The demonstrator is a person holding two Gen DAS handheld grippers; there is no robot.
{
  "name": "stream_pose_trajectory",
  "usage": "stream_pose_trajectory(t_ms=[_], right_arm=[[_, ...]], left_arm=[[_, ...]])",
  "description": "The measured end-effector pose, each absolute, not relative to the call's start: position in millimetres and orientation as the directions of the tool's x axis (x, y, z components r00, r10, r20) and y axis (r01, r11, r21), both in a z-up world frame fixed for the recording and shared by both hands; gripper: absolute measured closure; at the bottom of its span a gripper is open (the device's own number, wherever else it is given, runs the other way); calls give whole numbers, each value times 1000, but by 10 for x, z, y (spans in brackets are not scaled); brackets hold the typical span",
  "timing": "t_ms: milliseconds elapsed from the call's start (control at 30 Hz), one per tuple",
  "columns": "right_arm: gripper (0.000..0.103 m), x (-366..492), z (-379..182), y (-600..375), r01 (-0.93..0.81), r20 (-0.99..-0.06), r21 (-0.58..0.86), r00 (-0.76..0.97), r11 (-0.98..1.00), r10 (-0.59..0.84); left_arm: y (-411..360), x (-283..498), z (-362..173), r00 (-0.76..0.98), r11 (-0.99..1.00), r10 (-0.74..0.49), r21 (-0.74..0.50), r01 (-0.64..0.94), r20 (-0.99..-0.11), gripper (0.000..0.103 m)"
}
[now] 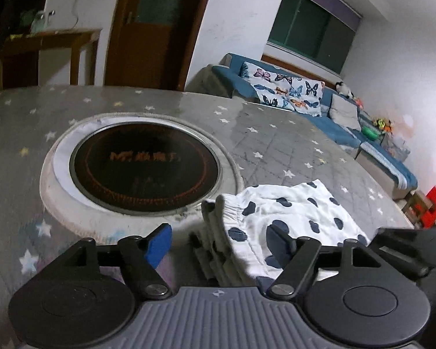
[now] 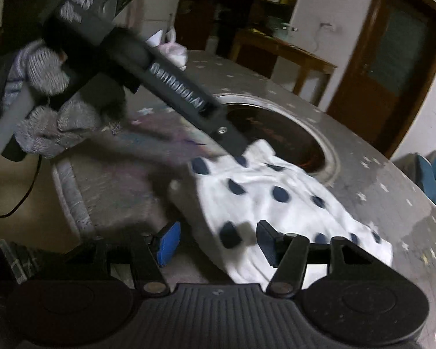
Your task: Fold clothes
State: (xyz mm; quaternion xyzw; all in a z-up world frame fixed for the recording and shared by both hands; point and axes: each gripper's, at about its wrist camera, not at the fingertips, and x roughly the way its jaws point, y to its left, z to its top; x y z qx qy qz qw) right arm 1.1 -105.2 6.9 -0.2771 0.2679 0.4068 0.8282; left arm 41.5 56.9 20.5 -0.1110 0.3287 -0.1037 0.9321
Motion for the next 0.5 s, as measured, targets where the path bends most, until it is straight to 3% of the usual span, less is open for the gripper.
stream_pose_trajectory(t_ms=[167, 367, 467, 500], right_arm=[[38, -30, 93, -1041, -824, -664, -226, 520, 520, 537], [38, -92, 28, -1292, -745, -660, -318, 618, 587, 428], [42, -59, -65, -1385, -687, -652, -388, 676, 614, 344], [48, -50, -78, -1408, -680, -653, -394, 680, 619, 332]], left_arm=[[578, 325, 215, 769, 955, -257, -277, 108, -586, 21], [556, 258, 230, 774, 953, -267, -276, 124, -574, 21], [512, 243, 231, 770, 951, -280, -274, 142, -573, 21], [490, 233, 234, 769, 951, -285, -271, 151, -572, 21]])
